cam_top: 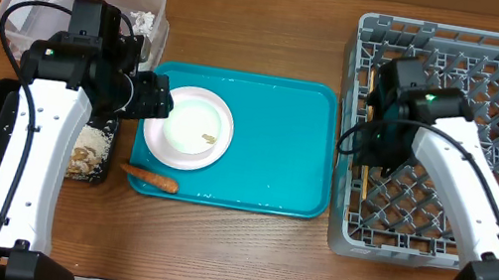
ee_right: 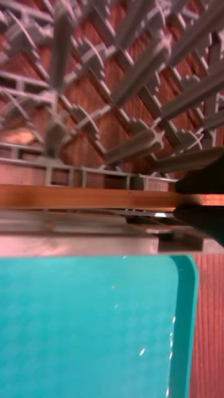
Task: Sort waste into correct bins and load items into the dishwasher
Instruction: 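Carry the second chopstick into the rack and release it, then grasp the white bowl on the pink plate with the right gripper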
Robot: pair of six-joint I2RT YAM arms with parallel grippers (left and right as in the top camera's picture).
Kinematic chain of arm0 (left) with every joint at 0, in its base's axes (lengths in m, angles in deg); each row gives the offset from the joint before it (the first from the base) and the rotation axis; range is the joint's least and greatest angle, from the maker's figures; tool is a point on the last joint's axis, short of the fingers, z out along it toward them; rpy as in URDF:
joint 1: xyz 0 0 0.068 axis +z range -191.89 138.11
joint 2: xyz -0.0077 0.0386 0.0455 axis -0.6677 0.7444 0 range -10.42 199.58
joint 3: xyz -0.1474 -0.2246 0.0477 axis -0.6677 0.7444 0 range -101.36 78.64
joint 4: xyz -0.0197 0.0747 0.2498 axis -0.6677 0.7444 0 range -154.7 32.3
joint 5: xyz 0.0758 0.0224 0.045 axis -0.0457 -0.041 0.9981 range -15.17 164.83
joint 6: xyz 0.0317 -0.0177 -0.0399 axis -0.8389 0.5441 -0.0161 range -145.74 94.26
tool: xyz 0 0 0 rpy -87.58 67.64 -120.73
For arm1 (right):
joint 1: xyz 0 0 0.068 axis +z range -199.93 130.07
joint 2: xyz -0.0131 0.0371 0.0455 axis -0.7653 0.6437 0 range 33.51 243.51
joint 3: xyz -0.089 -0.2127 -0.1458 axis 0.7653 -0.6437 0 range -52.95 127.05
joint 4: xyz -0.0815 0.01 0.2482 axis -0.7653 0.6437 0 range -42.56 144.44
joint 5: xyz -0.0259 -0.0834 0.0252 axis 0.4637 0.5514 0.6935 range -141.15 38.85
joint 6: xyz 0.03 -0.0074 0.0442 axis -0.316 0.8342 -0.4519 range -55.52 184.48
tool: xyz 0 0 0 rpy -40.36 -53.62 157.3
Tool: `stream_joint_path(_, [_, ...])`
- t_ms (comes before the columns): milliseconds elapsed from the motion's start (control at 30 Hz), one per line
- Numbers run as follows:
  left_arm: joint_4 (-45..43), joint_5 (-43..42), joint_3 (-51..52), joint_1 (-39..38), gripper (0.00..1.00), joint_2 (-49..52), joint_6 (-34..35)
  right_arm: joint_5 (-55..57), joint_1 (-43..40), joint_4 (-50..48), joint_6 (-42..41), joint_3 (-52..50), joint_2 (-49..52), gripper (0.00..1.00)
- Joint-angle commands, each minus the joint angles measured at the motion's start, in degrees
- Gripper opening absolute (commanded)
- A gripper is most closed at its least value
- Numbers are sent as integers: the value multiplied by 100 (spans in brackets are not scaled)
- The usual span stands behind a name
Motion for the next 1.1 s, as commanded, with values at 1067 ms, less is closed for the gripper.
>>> stream_joint_path(1067, [560,483,-52,1451,82,-13,470,-1408,2251,-2459,-573,1099,1036,40])
